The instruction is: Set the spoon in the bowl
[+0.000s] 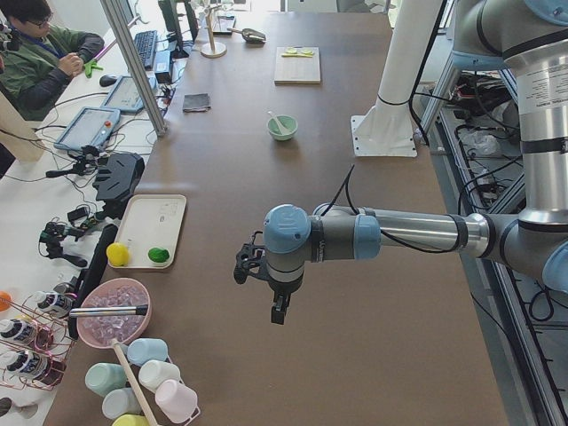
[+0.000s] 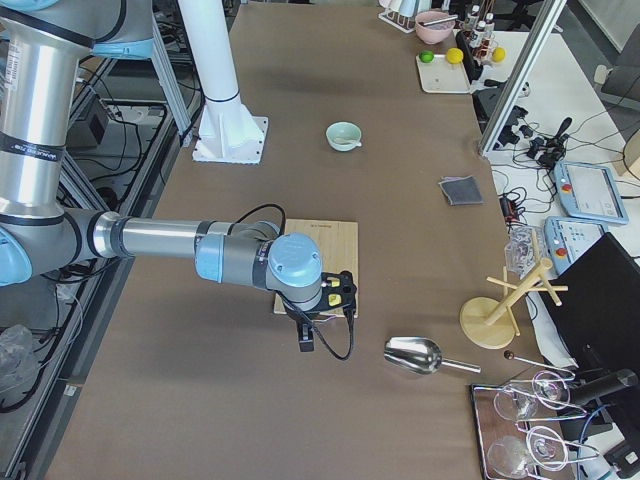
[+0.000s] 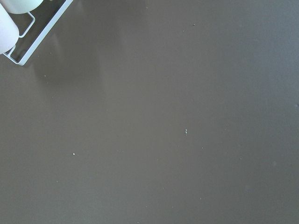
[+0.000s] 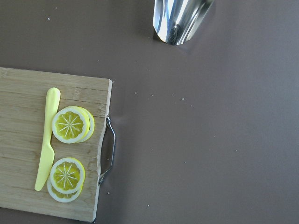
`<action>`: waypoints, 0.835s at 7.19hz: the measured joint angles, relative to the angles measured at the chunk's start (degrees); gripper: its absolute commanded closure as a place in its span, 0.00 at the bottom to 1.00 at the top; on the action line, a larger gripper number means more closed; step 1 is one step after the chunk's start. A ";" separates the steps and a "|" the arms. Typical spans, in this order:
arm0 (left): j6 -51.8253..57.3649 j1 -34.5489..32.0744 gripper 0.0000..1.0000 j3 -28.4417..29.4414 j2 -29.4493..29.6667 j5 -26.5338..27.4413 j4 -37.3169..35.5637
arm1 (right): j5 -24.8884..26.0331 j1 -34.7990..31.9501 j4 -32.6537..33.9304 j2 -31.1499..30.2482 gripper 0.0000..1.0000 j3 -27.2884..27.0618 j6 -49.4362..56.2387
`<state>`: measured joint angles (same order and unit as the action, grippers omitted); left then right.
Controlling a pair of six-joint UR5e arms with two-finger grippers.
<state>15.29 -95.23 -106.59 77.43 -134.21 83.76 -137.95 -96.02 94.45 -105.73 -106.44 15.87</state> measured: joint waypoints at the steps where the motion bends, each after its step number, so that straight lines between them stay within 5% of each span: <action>1: 0.00 0.03 0.01 0.03 0.00 0.00 0.00 | -0.02 0.02 0.02 0.00 0.00 0.07 1.94; 6: 0.00 0.04 0.01 0.07 0.00 0.00 0.00 | -0.04 0.12 -0.02 0.00 0.00 0.17 3.81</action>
<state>15.29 -95.19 -106.52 77.43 -134.21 83.76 -137.99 -95.89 94.43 -105.73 -106.26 19.68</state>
